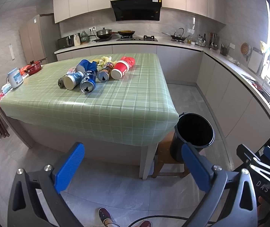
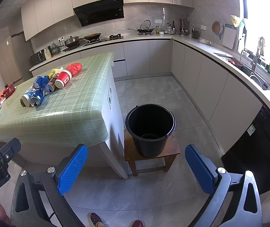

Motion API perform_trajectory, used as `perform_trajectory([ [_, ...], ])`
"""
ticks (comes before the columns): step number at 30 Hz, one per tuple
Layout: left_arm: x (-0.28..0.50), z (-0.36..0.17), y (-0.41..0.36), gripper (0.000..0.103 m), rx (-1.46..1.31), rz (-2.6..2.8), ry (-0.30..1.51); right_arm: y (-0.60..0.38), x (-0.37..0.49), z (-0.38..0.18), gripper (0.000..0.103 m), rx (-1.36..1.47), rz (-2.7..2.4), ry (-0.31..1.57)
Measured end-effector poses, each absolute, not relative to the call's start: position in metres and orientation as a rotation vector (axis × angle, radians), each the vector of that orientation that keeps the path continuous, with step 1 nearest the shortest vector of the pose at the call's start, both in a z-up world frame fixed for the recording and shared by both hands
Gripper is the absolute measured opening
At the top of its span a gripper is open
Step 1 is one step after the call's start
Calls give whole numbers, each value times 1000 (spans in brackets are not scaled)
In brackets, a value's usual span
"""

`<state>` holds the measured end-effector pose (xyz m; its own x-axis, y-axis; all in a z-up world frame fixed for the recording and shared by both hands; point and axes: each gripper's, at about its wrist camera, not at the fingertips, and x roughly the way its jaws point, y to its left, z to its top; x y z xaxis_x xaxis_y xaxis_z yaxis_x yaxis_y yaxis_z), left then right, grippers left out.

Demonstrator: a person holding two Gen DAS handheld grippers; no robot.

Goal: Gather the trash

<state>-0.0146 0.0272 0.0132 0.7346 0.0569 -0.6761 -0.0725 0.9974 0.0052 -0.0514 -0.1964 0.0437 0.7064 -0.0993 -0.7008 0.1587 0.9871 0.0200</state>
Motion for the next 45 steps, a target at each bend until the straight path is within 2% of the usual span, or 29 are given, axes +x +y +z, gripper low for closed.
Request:
perform_trajectory([
  [45,-11,4,38,103,-37,70,763,-187,-42,42,103,67,-152,771],
])
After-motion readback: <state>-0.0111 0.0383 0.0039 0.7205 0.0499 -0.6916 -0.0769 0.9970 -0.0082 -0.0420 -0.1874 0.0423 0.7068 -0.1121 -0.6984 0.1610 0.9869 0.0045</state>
